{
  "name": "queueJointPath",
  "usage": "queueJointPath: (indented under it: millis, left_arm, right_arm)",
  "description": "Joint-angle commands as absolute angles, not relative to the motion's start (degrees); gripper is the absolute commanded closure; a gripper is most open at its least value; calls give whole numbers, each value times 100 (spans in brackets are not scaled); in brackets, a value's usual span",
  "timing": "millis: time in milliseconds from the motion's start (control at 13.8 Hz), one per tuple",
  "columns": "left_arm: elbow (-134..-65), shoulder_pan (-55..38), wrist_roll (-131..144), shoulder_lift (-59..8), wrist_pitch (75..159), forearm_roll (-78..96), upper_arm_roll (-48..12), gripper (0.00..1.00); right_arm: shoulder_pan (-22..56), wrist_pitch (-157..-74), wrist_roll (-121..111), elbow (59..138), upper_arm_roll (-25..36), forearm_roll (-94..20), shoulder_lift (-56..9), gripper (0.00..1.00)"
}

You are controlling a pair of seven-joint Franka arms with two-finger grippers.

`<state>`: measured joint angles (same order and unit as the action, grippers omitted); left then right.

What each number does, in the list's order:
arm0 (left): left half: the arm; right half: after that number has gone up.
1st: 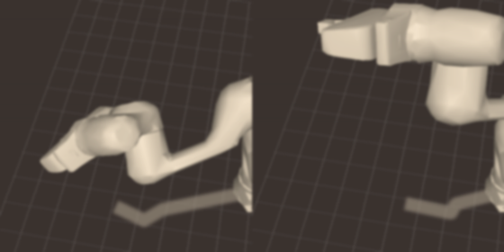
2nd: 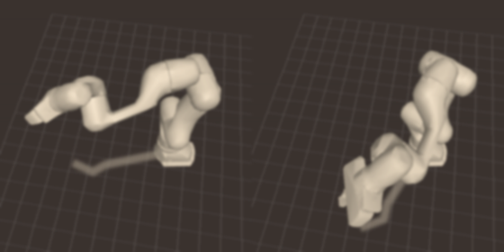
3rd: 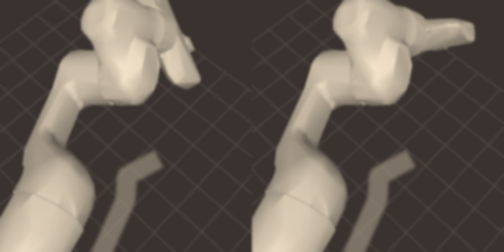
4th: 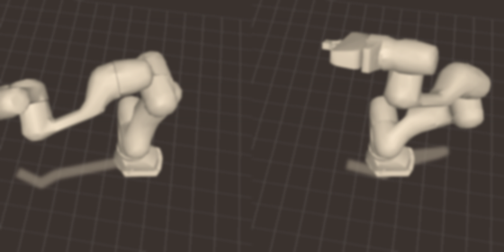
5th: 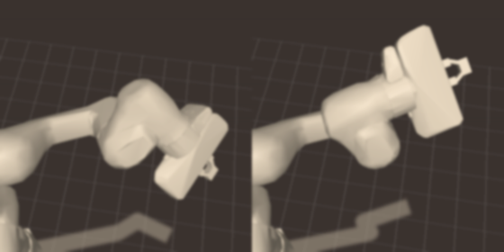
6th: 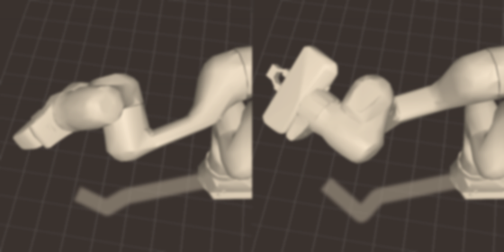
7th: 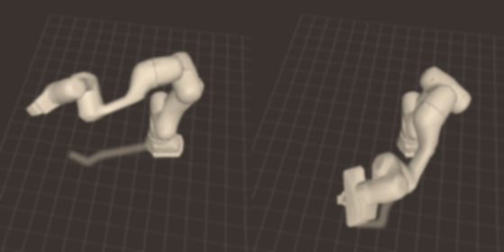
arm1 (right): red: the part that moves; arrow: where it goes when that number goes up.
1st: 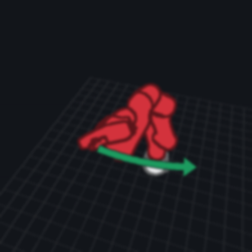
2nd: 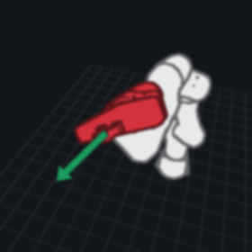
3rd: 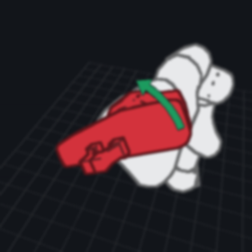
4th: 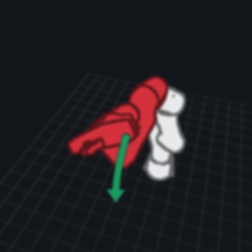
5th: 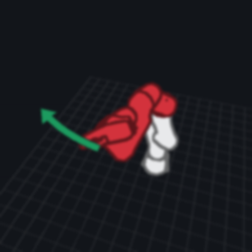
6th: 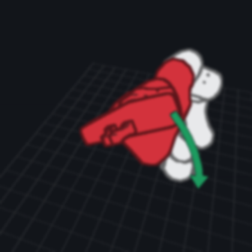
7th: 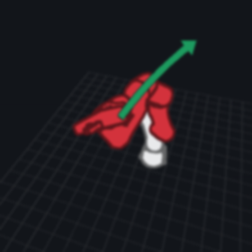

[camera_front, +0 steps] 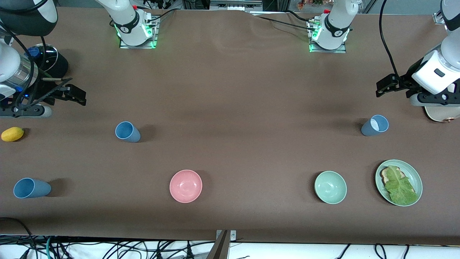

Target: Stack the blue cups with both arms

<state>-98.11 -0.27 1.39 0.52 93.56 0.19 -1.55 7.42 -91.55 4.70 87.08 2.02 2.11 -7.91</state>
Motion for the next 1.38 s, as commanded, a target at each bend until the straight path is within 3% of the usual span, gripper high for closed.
queueJointPath:
  millis: [0,434,651,941,1158,1303]
  left_arm:
    - [-9738,-9,62,44,9237,-131,-150,0]
    - [-9729,675,-666,-763,9404,-475,-149,0]
    - [-10088,1246,-1035,-1185,10149,-501,-149,1]
    - [-11168,1538,-1301,-1204,11526,-536,-149,3]
    - [-11873,1556,-1309,-1291,12539,-623,-149,11]
    - [-11892,1564,-1318,-1519,12726,-1035,-149,23]
  right_arm:
    - [747,-9105,527,8578,193,149,-844,0]
    - [677,-9123,536,8561,220,27,-905,0]
    - [659,-9184,545,8534,246,-9,-967,0]
    - [677,-9579,457,8534,237,9,-1133,0]
    - [677,-9650,466,8534,237,9,-1449,0]
    - [677,-9650,431,8543,237,35,-1450,0]
